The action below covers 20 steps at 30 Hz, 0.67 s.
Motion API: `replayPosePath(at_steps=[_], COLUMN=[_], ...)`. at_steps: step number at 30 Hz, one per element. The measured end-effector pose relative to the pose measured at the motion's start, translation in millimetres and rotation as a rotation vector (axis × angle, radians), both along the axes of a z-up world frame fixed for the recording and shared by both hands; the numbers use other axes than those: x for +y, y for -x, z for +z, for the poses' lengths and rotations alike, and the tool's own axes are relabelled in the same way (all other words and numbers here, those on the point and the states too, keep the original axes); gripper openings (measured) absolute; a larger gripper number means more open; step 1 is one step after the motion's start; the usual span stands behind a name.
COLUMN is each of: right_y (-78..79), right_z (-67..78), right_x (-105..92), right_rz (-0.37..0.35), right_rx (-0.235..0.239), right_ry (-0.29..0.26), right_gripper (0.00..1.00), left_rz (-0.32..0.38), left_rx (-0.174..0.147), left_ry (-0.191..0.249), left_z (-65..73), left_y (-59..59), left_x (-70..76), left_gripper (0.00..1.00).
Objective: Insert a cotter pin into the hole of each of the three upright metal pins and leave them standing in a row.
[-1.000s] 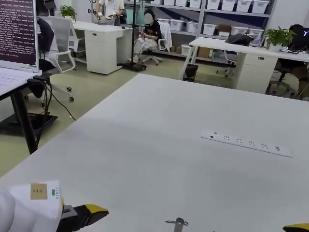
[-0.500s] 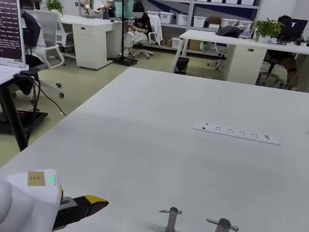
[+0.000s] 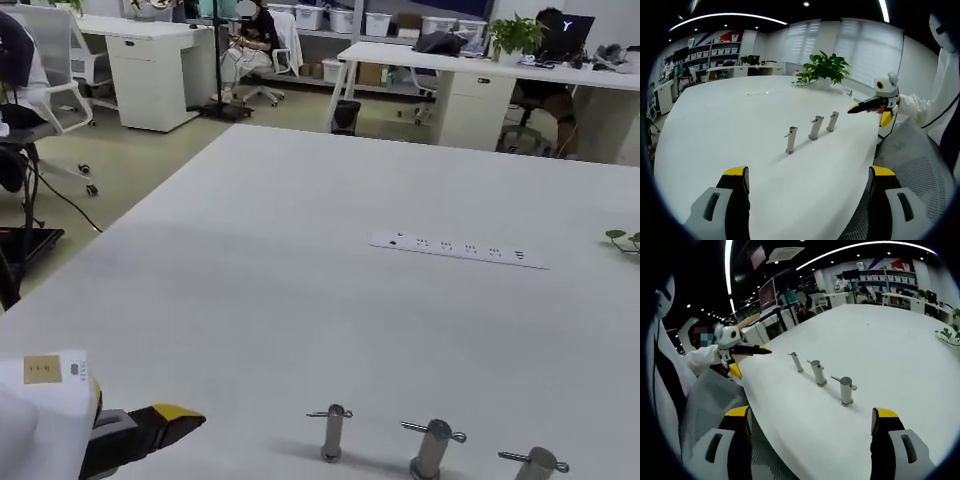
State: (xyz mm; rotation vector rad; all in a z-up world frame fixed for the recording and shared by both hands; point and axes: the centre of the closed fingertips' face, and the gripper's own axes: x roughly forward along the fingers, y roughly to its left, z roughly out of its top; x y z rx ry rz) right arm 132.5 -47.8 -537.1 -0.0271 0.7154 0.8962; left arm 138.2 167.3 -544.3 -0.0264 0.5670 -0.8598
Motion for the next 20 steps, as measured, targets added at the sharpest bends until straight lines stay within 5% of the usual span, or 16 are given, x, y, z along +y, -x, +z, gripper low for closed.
replayPosePath(at_steps=[8,20], right_y=[-0.6,1.7], right_z=[0.1,-3.0], right_x=[-5.9,-10.5], right_rz=[-0.031,-0.056], right_rx=[-0.018,-0.011], right_ry=[0.031,0.046], right_gripper=[0.95,0.9], left_rz=[0.055,0.078], left_rx=[-0.016,0.008], left_ry=[0.04,0.064], left_z=[4.4,-2.1], left_y=[-7.9,-2.5], left_x=[2.6,2.5], left_gripper=[0.99,0.96])
